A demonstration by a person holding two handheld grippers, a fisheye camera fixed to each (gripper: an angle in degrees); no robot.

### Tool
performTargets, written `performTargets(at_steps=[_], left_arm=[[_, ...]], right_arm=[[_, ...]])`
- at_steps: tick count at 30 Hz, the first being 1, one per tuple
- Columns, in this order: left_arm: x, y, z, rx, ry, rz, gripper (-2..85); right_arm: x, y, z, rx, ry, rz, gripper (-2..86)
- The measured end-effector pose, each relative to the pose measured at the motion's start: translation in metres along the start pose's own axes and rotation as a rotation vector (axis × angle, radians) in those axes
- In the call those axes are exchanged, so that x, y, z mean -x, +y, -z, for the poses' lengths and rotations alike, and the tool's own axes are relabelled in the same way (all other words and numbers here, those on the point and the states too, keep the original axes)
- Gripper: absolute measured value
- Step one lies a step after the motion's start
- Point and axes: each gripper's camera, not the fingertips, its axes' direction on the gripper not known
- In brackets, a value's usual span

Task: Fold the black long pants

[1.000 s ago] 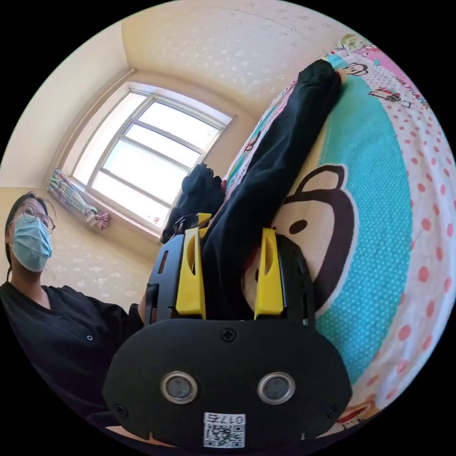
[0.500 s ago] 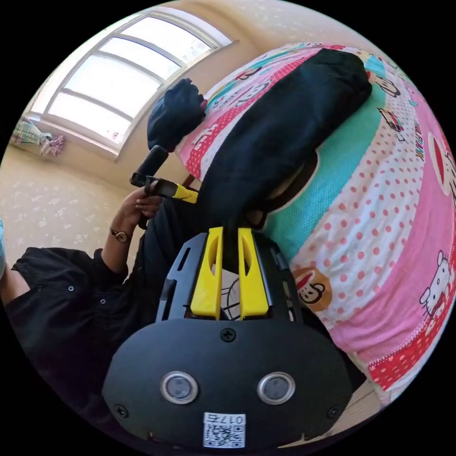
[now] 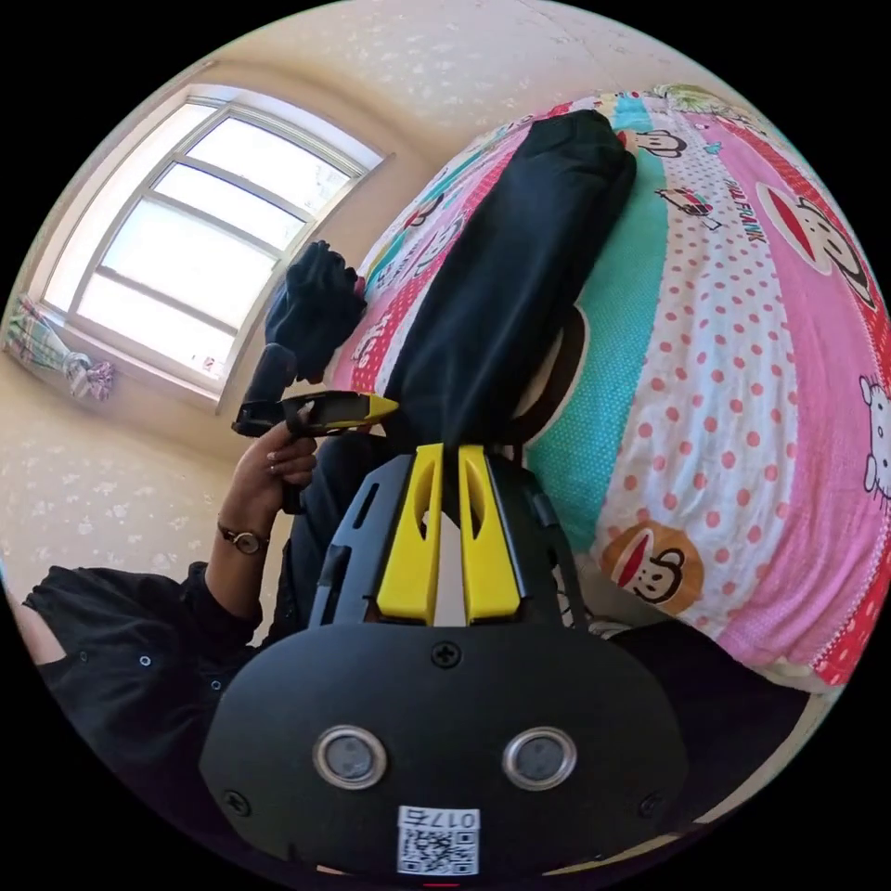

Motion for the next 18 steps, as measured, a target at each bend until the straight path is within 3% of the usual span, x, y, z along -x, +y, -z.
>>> performTargets(at_steps=[4,7,9,11,14,18], left_arm=[[0.004,0.020,0.018,-0.056,-0.009,-0.027,3.8],[0.038,0.023,0.002,0.008,0.091,0.033,8.3],[0.053,0.034,0.013,-0.082,0.252,0.019,12.1],[0.057,0.039,0.021,-0.105,0.249,-0.020,12.4],[0.057,0.039,0.017,-0.041,0.155,-0.092,13.4],[0.054,0.033,-0.024,0.195,0.077,-0.158,16.3]], right_arm=[[0.027,0.007,0.001,0.002,0.051,0.110,5.1],[0.008,0.006,-0.018,0.101,0.160,0.041,7.8],[-0.008,0.012,-0.008,0.057,0.000,0.005,8.8],[-0.017,0.021,0.004,-0.009,-0.095,0.013,9.5],[-0.033,0.032,-0.002,0.056,-0.073,0.046,12.8],[-0.033,0.046,-0.028,0.125,-0.104,0.124,14.2]])
